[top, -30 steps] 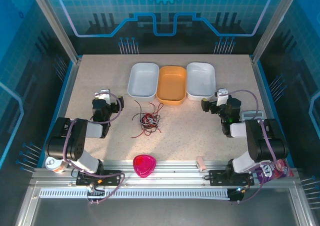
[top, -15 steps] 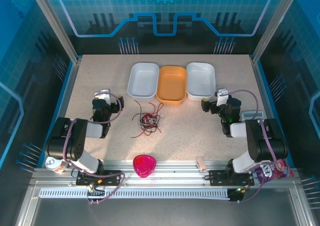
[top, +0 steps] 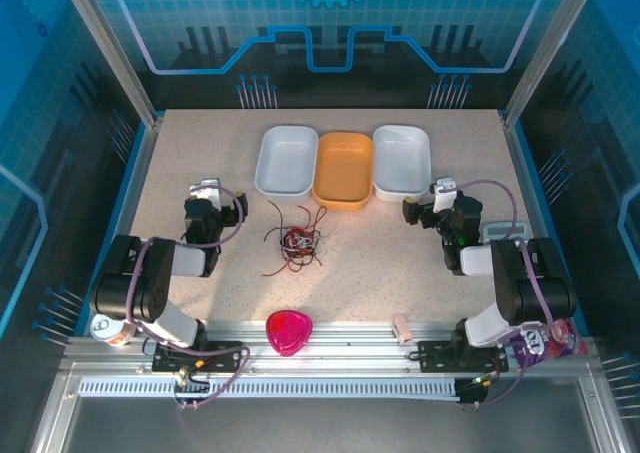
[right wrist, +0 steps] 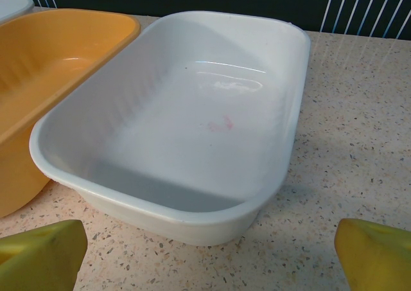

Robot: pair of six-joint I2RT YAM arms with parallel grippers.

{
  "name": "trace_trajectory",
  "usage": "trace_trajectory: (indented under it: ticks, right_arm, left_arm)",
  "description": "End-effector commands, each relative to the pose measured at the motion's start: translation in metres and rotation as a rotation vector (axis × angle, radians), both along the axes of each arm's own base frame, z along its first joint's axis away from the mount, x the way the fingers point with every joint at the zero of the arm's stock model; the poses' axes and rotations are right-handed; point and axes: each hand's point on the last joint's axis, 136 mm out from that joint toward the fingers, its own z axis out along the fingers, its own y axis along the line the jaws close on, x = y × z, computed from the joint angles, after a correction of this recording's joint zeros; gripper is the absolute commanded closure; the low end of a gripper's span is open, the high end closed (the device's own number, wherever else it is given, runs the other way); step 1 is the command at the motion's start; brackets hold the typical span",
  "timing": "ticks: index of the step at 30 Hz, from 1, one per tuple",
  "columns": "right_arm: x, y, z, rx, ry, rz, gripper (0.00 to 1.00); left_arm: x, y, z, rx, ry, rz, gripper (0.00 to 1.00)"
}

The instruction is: Untangle the cables

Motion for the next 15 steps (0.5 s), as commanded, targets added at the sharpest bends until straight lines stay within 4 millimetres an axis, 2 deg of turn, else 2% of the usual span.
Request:
trace_trajectory:
  ticks: [1,11,15]
  right_arm:
    - [0.003,0.001,0.005,-0.012,-0.018,0.003,0.00]
    - [0.004,0.001,0.005,-0.014,-0.021,0.000,0.00]
    - [0.006,-0.011,0.014,-0.011,0.006,-0.067,0.00]
  left_arm:
    - [0.001,0.002,0.009,0.000,-0.036,0.016,0.01]
    - [0.001,0.003,0.011,-0.001,-0.039,0.022,0.01]
    - [-0.003,0.008,0.026,-0.002,-0.039,0.048,0.01]
